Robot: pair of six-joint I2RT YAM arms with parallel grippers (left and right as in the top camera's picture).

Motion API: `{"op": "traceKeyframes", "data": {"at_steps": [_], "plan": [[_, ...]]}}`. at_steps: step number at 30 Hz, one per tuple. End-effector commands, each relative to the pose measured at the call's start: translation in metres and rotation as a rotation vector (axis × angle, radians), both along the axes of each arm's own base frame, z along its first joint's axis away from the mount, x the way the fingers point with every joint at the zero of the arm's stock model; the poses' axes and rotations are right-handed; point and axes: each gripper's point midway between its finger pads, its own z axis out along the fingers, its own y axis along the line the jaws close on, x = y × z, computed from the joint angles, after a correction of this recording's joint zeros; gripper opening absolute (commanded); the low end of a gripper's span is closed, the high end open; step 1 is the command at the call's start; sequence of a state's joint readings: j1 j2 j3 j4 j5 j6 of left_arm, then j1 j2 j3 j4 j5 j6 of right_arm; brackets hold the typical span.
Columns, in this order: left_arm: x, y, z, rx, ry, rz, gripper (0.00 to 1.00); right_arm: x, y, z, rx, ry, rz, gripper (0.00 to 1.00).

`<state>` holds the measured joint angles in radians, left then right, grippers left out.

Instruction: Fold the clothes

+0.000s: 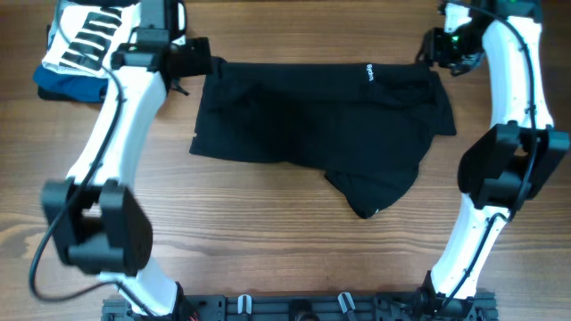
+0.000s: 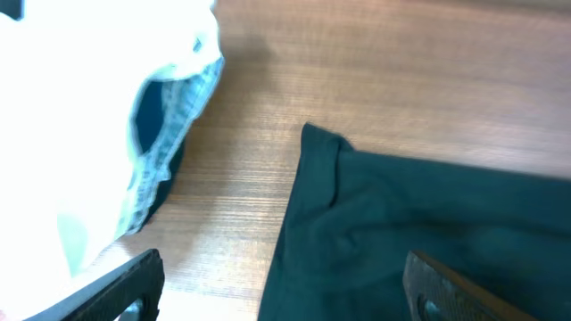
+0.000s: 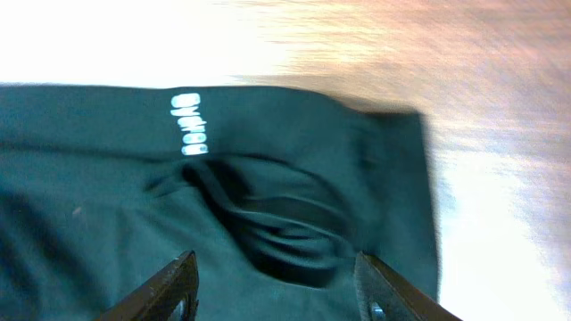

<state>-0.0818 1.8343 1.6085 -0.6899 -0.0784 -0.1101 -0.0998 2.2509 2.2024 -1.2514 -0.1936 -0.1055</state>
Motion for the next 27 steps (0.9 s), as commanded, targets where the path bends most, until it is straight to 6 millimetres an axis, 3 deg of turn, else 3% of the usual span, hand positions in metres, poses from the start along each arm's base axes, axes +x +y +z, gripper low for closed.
{"op": "traceKeyframes", "data": {"at_steps": [1, 6, 10, 12, 16, 17, 19, 20, 24, 27], "plan": [[-0.012, 0.010, 0.022, -0.109, -0.008, 0.016, 0.87, -0.002, 0.034, -0.016, -0.037, 0.015, 0.178, 0.48], [-0.027, 0.044, 0.009, -0.134, 0.069, 0.087, 0.87, 0.009, 0.046, -0.046, -0.043, 0.011, 0.213, 0.44], [-0.027, 0.058, 0.010, -0.166, 0.064, 0.108, 0.87, 0.031, 0.046, -0.063, -0.036, -0.036, 0.162, 0.46], [-0.028, 0.058, 0.010, -0.165, 0.065, 0.108, 0.87, 0.031, 0.046, -0.075, -0.026, -0.014, 0.135, 0.46], [-0.025, 0.053, 0.011, -0.165, 0.057, 0.096, 0.87, 0.014, 0.051, -0.101, 0.021, 0.103, 0.088, 0.47], [-0.025, 0.051, 0.011, -0.164, 0.055, 0.092, 0.87, 0.009, 0.051, -0.102, 0.024, 0.125, 0.076, 0.39], [-0.024, 0.045, 0.012, -0.164, 0.051, 0.079, 0.87, -0.002, 0.050, -0.099, 0.029, 0.168, 0.061, 0.12], [-0.023, 0.042, 0.013, -0.163, 0.048, 0.072, 0.87, -0.006, 0.051, -0.095, 0.032, 0.180, 0.051, 0.08], [-0.018, 0.029, 0.015, -0.160, 0.029, 0.040, 0.86, -0.034, 0.052, -0.073, 0.041, 0.258, 0.044, 0.09], [-0.012, 0.017, 0.013, -0.159, 0.021, 0.013, 0.86, -0.053, 0.045, -0.080, 0.003, 0.342, 0.028, 0.12]]}}
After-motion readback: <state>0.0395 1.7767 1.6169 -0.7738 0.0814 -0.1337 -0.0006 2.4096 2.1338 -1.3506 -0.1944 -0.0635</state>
